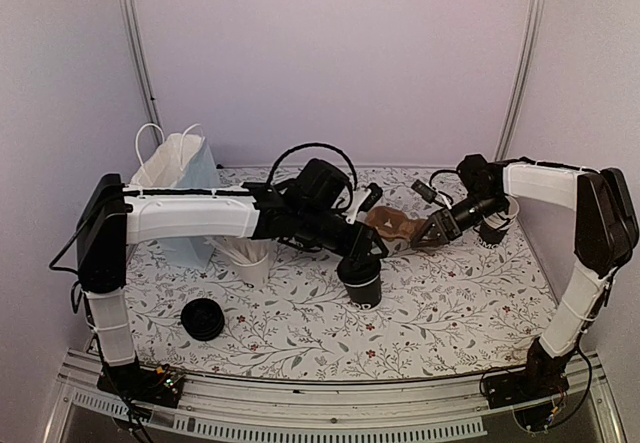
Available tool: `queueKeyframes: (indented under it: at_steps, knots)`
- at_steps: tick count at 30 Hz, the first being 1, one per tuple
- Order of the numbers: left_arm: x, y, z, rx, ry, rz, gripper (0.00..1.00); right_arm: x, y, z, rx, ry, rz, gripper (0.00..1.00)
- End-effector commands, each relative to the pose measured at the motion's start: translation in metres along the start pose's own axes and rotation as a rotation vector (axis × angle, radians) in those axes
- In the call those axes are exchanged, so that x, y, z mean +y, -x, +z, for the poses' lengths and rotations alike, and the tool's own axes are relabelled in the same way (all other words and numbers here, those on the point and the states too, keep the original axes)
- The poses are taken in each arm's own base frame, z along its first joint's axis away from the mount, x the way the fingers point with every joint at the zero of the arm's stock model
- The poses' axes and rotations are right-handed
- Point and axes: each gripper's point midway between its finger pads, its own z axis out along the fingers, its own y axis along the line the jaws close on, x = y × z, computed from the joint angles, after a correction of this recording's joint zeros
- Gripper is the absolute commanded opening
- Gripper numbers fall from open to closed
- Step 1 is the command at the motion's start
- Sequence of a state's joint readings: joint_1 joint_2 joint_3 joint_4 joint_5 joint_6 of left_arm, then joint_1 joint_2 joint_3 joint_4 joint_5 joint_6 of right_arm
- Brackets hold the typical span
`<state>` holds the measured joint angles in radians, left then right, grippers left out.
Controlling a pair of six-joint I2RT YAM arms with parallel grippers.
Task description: Pack the takeout coffee
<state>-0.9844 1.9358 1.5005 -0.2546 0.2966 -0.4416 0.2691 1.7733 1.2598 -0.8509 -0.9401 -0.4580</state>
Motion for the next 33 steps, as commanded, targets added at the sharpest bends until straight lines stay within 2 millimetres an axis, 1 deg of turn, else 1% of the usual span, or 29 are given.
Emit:
queueKeyframes:
  at_steps: [1,5,7,9,13,16,19,21,24,27,31,33]
  knots:
    - [-0.006,0.012,-0.017,-0.045,0.005,0.049,0.52,0.012,0.013,-0.013,-0.019,-0.060,-0.148,0.74]
    - [-0.014,0.026,-0.035,-0.101,0.008,0.094,0.53,0.022,0.018,-0.015,-0.012,-0.126,-0.278,0.80]
    - [-0.017,0.034,-0.045,-0.127,0.020,0.117,0.53,0.029,0.018,-0.011,-0.001,-0.142,-0.337,0.82]
    - [-0.018,0.040,-0.055,-0.147,0.042,0.140,0.54,0.040,0.016,-0.003,0.023,-0.148,-0.400,0.85]
    - [-0.016,0.046,-0.070,-0.167,0.082,0.168,0.54,0.060,0.010,0.015,0.082,-0.156,-0.515,0.89]
    - [-0.014,0.051,-0.082,-0.188,0.119,0.175,0.55,0.078,0.007,0.029,0.116,-0.150,-0.610,0.98]
    - [-0.009,0.058,-0.100,-0.225,0.176,0.175,0.55,0.089,0.007,0.042,0.133,-0.192,-0.722,0.99]
    - [-0.004,0.064,-0.115,-0.265,0.218,0.163,0.56,0.090,0.012,0.044,0.125,-0.227,-0.761,0.99]
    - [0.003,0.072,-0.139,-0.333,0.261,0.135,0.57,0.088,0.017,0.048,0.131,-0.244,-0.769,0.99]
    - [0.009,0.073,-0.160,-0.383,0.289,0.110,0.58,0.084,0.012,0.056,0.161,-0.247,-0.771,0.99]
    - [0.026,0.070,-0.181,-0.421,0.343,0.066,0.59,0.090,0.002,0.067,0.194,-0.224,-0.804,0.99]
    - [0.035,0.069,-0.194,-0.445,0.363,0.040,0.59,0.092,0.001,0.071,0.200,-0.222,-0.820,0.99]
